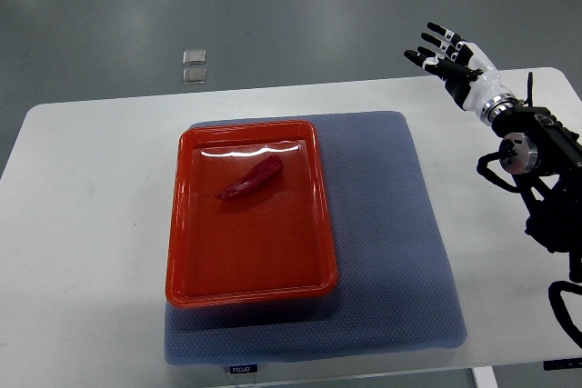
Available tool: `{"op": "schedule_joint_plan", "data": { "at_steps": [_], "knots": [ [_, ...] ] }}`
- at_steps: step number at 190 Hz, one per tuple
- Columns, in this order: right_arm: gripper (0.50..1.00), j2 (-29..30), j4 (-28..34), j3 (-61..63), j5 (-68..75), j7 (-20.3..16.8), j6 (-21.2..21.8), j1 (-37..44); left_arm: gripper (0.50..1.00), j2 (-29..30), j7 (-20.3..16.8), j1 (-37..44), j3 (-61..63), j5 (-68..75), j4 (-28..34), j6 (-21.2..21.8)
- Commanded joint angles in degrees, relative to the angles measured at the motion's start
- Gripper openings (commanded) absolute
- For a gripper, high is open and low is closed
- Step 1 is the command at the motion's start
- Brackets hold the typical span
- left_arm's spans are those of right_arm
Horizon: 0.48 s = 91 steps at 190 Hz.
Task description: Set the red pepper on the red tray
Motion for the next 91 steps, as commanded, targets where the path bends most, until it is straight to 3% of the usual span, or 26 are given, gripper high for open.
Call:
{"op": "schedule_joint_plan", "data": {
  "at_steps": [1, 91],
  "knots": [
    [0.913, 1.1, 0.1, 0.7, 0.8, 0.2, 0.1, -1.0, 1.000, 0.0, 0.0, 0.0, 0.0, 0.0, 0.0, 0.0],
    [0.913, 1.8, -0.5, 0.0, 1.1, 0.9, -0.3, -2.2, 1.000, 0.0, 0.0, 0.0, 0.0, 0.0, 0.0, 0.0]
  ]
}}
